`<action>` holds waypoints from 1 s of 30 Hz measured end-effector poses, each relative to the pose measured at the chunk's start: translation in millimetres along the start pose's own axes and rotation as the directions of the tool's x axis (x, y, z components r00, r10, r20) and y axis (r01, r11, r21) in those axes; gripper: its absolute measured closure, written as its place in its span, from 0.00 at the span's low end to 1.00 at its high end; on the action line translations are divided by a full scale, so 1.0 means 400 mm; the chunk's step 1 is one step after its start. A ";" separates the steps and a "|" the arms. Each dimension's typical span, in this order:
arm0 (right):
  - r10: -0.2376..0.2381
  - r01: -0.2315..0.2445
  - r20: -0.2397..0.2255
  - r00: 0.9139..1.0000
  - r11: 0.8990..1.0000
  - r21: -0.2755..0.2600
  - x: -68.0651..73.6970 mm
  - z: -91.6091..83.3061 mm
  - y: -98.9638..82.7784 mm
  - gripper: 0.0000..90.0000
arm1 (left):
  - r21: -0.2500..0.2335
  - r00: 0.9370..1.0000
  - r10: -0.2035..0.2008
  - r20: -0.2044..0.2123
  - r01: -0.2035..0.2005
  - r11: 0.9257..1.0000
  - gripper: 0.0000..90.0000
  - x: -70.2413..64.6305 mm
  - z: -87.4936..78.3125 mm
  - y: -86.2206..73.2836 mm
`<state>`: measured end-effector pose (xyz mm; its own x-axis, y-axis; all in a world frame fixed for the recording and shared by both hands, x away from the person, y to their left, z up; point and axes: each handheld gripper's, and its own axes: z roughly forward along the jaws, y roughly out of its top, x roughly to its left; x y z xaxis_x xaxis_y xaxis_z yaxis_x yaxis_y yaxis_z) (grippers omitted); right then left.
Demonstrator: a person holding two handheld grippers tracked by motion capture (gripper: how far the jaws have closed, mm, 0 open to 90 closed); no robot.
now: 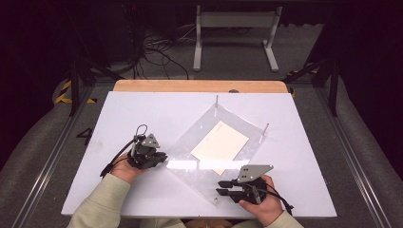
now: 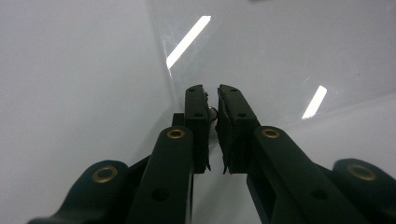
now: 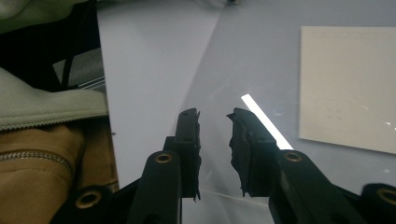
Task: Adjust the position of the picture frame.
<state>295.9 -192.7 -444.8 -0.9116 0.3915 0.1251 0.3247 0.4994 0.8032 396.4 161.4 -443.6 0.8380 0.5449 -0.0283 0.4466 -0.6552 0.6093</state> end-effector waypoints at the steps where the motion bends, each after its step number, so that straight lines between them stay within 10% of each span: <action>1: 0.000 0.000 0.000 1.000 1.000 0.000 0.000 0.000 0.000 0.79 | 0.000 1.000 0.000 0.000 0.000 1.000 0.92 0.000 0.000 0.000; 6: -0.033 0.036 -0.070 0.997 0.998 0.052 0.025 0.030 -0.002 0.83 | -0.011 1.000 -0.014 0.017 0.014 1.000 0.91 0.007 0.001 -0.002; 18: -0.074 0.079 -0.045 0.996 0.986 0.146 0.035 0.020 -0.011 0.93 | -0.007 0.997 0.044 0.060 -0.044 0.999 0.92 -0.025 0.009 0.008; 30: 0.018 -0.028 0.056 0.998 0.983 0.180 -0.001 -0.147 -0.109 0.93 | -0.007 0.960 0.193 0.203 -0.196 0.981 0.92 -0.171 0.055 0.066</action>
<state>267.4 -260.2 -445.7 -0.8901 0.4431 0.1069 0.3902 0.6195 0.6811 357.7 95.3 -443.2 0.9543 0.2905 -0.0699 0.2716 -0.7457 0.6083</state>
